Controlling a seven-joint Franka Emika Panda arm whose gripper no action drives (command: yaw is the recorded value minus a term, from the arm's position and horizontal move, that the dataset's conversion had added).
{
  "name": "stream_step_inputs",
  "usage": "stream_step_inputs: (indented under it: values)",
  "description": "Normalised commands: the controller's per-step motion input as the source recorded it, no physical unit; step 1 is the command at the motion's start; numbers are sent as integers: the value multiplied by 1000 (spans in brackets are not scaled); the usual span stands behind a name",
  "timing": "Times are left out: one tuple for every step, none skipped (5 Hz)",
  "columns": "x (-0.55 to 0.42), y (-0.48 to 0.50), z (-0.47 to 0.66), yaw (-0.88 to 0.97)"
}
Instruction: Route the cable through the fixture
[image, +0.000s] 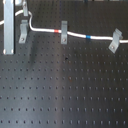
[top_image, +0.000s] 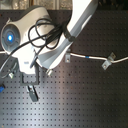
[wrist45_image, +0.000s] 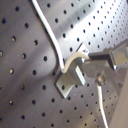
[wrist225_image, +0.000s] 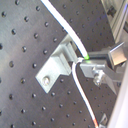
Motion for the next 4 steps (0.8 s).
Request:
stream_step_inputs:
  values:
    - [-245,402,-2,371]
    - [-172,481,-4,331]
    - [-111,403,31,431]
    - [-239,152,129,691]
